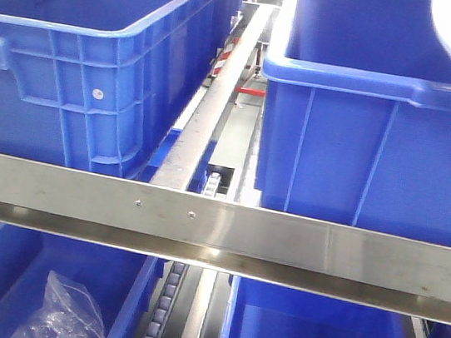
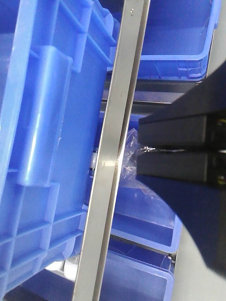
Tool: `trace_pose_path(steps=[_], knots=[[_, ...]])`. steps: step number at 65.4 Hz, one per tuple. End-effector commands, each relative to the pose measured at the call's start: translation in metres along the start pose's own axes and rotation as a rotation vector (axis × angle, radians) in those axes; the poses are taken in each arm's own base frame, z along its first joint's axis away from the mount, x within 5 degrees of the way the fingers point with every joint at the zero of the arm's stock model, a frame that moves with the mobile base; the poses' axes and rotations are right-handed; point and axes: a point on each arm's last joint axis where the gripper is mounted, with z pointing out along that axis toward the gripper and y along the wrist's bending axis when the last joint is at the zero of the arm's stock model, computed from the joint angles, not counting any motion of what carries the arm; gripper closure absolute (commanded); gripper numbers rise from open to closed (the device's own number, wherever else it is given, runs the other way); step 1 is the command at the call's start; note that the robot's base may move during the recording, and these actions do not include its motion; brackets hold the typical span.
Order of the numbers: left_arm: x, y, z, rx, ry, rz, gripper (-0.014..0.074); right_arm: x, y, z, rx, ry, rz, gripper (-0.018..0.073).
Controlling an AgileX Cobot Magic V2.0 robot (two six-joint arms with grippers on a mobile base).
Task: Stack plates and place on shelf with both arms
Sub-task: 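Lower the plates into the blue bin and open the right gripper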
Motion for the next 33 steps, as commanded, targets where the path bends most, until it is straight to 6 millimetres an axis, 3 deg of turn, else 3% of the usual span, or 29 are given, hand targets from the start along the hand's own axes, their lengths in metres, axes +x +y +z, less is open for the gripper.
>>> trace_pose_path(steps=[1, 14, 18, 23, 27, 33], knots=[[-0.017, -0.002, -0.006, 0.014, -0.117, -0.009, 0.0504, -0.038, 0.004, 0.016, -0.014, -0.165, 0.006, 0.0512], [-0.017, -0.002, -0.006, 0.014, -0.117, -0.009, 0.0504, -0.073, 0.007, 0.075, -0.015, -0.222, 0.006, 0.0508], [-0.017, -0.002, -0.006, 0.014, -0.117, -0.009, 0.0504, -0.08, 0.008, 0.088, -0.016, -0.233, 0.006, 0.0466], [-0.017, -0.002, -0.006, 0.014, -0.117, -0.009, 0.0504, -0.088, 0.009, 0.102, -0.018, -0.258, 0.005, 0.0302], [-0.017, -0.002, -0.006, 0.014, -0.117, -0.009, 0.0504, -0.092, 0.009, 0.108, -0.02, -0.284, 0.005, 0.01], [-0.017, -0.002, -0.006, 0.014, -0.117, -0.009, 0.0504, -0.095, 0.009, 0.106, -0.022, -0.304, 0.005, -0.0024]])
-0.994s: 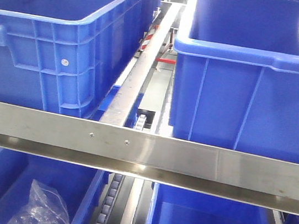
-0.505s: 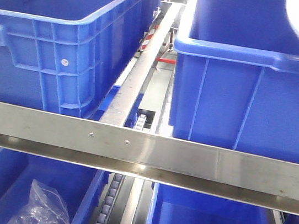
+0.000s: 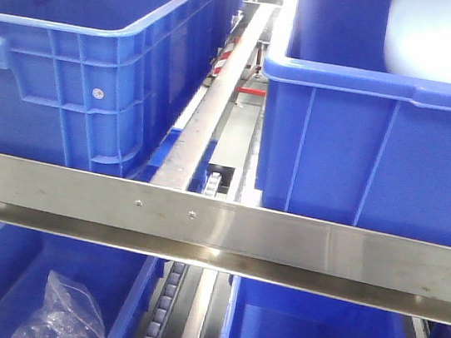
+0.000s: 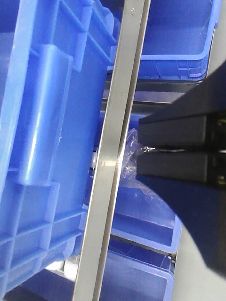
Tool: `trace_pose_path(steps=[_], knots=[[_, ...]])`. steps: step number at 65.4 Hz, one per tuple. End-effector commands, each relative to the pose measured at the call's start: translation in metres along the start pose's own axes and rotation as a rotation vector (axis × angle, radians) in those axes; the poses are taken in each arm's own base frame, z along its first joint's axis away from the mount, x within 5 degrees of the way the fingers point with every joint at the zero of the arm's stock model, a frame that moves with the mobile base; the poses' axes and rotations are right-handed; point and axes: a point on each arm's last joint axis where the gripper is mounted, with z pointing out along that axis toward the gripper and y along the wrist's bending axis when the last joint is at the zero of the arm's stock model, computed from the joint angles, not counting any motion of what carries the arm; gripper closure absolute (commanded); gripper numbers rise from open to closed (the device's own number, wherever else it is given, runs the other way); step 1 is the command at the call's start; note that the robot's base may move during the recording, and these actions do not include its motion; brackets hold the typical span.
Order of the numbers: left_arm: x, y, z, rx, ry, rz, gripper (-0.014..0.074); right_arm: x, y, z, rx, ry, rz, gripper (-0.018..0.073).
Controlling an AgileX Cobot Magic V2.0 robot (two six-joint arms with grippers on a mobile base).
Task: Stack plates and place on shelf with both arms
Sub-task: 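Lower the plates into the blue bin and open the right gripper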
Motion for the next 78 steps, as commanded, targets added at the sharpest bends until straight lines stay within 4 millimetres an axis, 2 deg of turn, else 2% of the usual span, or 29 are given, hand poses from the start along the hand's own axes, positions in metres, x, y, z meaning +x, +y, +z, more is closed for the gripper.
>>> trace_pose_path(steps=[1, 7, 11, 22, 29, 33, 37, 46, 53, 63, 78], knots=[[-0.017, -0.002, -0.006, 0.014, -0.117, -0.009, 0.0504, -0.033, 0.003, -0.011, -0.018, -0.191, 0.0, -0.0025], [-0.017, -0.002, -0.006, 0.014, -0.117, -0.009, 0.0504, -0.035, 0.004, -0.024, -0.018, -0.173, 0.0, -0.0004], [-0.017, -0.002, -0.006, 0.014, -0.117, -0.009, 0.0504, -0.036, 0.004, -0.039, -0.019, -0.169, 0.0, 0.002], [-0.017, -0.002, -0.006, 0.014, -0.117, -0.009, 0.0504, -0.025, 0.003, -0.11, -0.032, -0.258, 0.0, 0.0157], [-0.017, -0.002, -0.006, 0.014, -0.117, -0.009, 0.0504, 0.002, -0.001, -0.156, -0.04, -0.311, 0.0, 0.0351], [-0.017, -0.002, -0.006, 0.014, -0.117, -0.009, 0.0504, 0.02, -0.004, -0.18, -0.044, -0.335, 0.0, 0.0511], [-0.017, -0.002, -0.006, 0.014, -0.117, -0.009, 0.0504, 0.043, -0.006, -0.195, -0.043, -0.315, -0.001, 0.0491], [-0.017, -0.002, -0.006, 0.014, -0.117, -0.009, 0.0504, 0.084, -0.012, -0.201, -0.03, -0.179, -0.001, 0.0505], [-0.017, -0.002, -0.006, 0.014, -0.117, -0.009, 0.0504, 0.099, -0.014, -0.197, -0.024, -0.134, -0.001, 0.0505], [-0.017, -0.002, -0.006, 0.014, -0.117, -0.009, 0.0504, 0.109, -0.015, -0.194, -0.019, -0.101, -0.001, 0.0505], [-0.017, -0.002, -0.006, 0.014, -0.117, -0.009, 0.0504, 0.109, -0.015, -0.194, -0.019, -0.099, -0.001, 0.0505]])
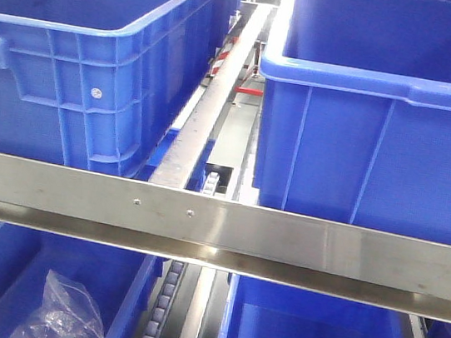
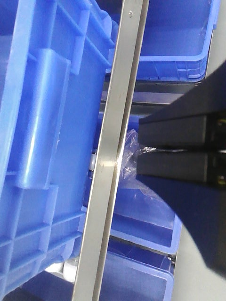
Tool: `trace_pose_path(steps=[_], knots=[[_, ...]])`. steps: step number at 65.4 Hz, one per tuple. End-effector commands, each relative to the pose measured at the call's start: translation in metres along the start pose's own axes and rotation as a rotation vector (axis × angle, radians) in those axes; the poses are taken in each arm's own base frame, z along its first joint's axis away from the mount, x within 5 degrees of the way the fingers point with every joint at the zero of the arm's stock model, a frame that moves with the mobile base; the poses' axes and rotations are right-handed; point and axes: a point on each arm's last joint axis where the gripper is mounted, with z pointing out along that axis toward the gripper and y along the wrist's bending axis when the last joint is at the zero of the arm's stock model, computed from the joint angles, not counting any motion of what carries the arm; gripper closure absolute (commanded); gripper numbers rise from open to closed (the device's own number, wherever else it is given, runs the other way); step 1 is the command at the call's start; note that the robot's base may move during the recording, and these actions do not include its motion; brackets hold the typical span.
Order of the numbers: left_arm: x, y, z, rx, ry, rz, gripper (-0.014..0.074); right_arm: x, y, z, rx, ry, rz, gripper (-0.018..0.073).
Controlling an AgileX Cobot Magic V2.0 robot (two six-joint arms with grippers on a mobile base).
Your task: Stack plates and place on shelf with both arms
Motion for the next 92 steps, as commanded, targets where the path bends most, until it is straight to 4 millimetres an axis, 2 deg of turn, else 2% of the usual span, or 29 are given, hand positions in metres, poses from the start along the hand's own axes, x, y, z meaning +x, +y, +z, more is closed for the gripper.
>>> trace_pose_path(steps=[1, 17, 22, 31, 41, 48, 92], knots=[[-0.017, -0.002, -0.006, 0.014, -0.117, -0.009, 0.0504, -0.017, 0.002, -0.002, -0.008, -0.111, -0.003, 0.0505], [-0.017, -0.002, -0.006, 0.014, -0.117, -0.009, 0.0504, -0.017, 0.002, -0.003, -0.007, -0.114, -0.009, 0.0505], [-0.017, -0.002, -0.006, 0.014, -0.117, -0.009, 0.0504, -0.015, 0.002, -0.011, -0.012, -0.155, -0.009, 0.0505], [-0.017, -0.002, -0.006, 0.014, -0.117, -0.009, 0.0504, 0.009, -0.002, -0.019, -0.016, -0.199, -0.01, 0.0505], [-0.017, -0.002, -0.006, 0.014, -0.117, -0.009, 0.0504, 0.049, -0.008, -0.016, -0.018, -0.216, -0.004, 0.0505], [-0.017, -0.002, -0.006, 0.014, -0.117, -0.009, 0.0504, 0.069, -0.011, -0.008, -0.016, -0.213, 0.014, 0.0505], [-0.018, -0.002, -0.006, 0.014, -0.121, -0.009, 0.0504, 0.071, -0.011, -0.008, -0.014, -0.177, 0.021, 0.0505]])
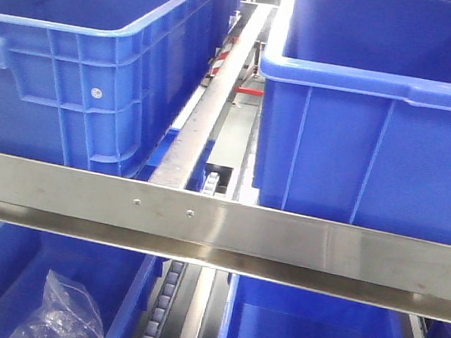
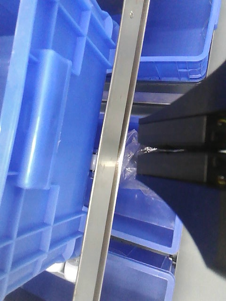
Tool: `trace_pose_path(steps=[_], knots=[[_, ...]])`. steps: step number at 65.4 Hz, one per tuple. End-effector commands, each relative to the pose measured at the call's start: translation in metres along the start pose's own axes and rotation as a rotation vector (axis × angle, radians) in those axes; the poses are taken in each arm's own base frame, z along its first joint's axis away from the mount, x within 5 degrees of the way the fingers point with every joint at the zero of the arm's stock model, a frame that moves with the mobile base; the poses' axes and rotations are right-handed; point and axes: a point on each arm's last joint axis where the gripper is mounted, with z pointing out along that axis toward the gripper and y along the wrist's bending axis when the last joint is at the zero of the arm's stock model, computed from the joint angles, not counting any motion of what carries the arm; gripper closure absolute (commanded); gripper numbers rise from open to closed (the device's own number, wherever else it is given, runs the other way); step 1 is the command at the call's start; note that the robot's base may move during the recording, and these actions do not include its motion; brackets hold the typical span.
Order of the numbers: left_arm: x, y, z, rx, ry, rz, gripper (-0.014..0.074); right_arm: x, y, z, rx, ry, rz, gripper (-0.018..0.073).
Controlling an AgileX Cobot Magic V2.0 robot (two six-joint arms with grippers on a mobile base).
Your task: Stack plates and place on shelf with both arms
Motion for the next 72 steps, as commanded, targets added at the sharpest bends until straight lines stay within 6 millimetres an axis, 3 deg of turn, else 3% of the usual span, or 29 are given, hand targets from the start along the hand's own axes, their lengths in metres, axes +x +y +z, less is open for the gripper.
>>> trace_pose_path(steps=[1, 29, 37, 42, 47, 56, 72], knots=[[-0.017, -0.002, -0.006, 0.014, -0.117, -0.009, 0.0504, -0.009, 0.001, -0.002, -0.007, -0.116, 0.003, 0.0505], [-0.019, -0.002, -0.012, 0.02, -0.144, -0.007, 0.0504, -0.009, 0.001, -0.002, -0.007, -0.116, 0.003, 0.0505], [-0.024, -0.002, -0.036, 0.021, -0.241, 0.024, 0.0504, -0.009, 0.001, -0.002, -0.007, -0.116, 0.003, 0.0505], [-0.025, 0.0, -0.062, 0.009, -0.351, 0.058, 0.0504, -0.009, 0.001, -0.002, -0.007, -0.116, 0.003, 0.0505], [-0.016, 0.001, -0.085, 0.005, -0.442, 0.081, 0.0504, -0.009, 0.001, -0.002, -0.007, -0.116, 0.003, 0.0505], [0.018, 0.004, -0.104, 0.008, -0.553, 0.104, 0.0504, -0.009, 0.001, -0.002, -0.007, -0.116, 0.003, 0.0505], [0.082, 0.009, -0.095, 0.027, -0.657, 0.103, 0.0504, -0.009, 0.001, -0.002, -0.007, -0.116, 0.003, 0.0505]])
